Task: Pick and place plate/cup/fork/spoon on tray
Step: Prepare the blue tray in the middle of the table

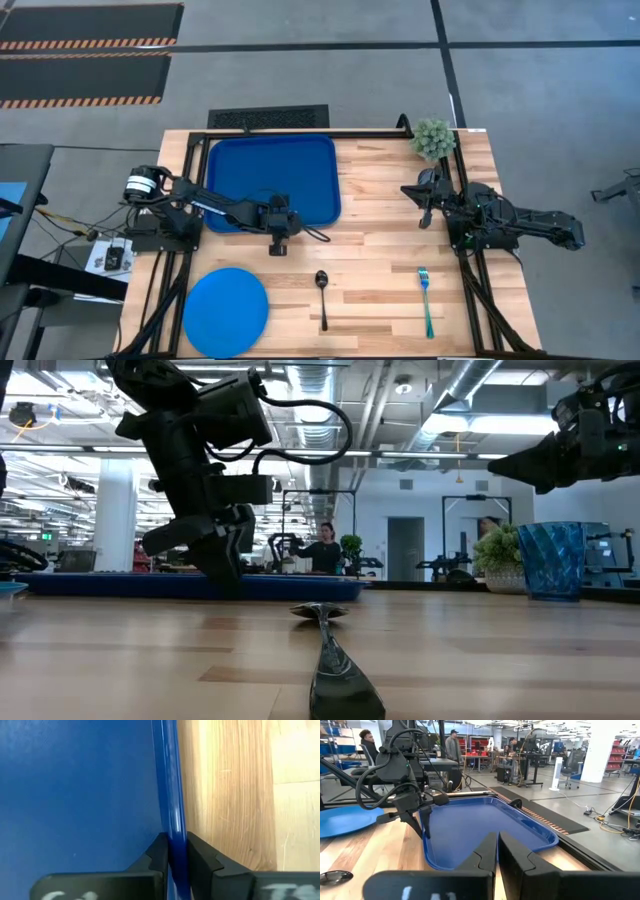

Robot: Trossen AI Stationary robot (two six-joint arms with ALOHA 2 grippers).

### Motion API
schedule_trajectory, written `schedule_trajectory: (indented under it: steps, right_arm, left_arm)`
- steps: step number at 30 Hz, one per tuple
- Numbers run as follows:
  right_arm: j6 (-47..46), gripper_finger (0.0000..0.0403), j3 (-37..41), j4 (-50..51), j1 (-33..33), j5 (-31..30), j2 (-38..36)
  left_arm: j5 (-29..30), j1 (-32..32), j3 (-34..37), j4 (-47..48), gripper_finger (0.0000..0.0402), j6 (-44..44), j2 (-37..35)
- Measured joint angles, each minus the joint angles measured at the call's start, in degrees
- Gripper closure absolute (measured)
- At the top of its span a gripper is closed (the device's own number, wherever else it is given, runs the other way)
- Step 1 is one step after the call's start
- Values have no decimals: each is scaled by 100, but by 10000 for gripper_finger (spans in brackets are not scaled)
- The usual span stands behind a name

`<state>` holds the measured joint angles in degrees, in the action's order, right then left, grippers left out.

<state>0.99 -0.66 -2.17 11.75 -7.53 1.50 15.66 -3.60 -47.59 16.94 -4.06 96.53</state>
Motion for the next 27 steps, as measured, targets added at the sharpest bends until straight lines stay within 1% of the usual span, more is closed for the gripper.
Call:
schedule_trajectory:
  steps: [6, 11, 14, 20, 23, 27]
  right_arm:
    - [0, 360, 1, 0, 2, 2, 0]
    - [1, 360, 2, 0, 0, 2, 0]
    - [0, 360, 0, 0, 0, 1, 0]
    - [1, 360, 2, 0, 1, 2, 0]
    - [1, 360, 1, 0, 1, 1, 0]
    - [1, 360, 1, 0, 2, 1, 0]
  left_arm:
    - [-97, -108, -277, 47, 367, -132, 0]
    - [-104, -356, -656, 21, 376, -139, 0]
    - [-136, -536, -836, -1, 376, 220, 0]
    - [-119, -915, -1019, -162, 376, 1360, 20]
    - [-57, -1071, -1019, -361, 376, 1581, 20]
    - [39, -1202, -1024, -793, 376, 1619, 134]
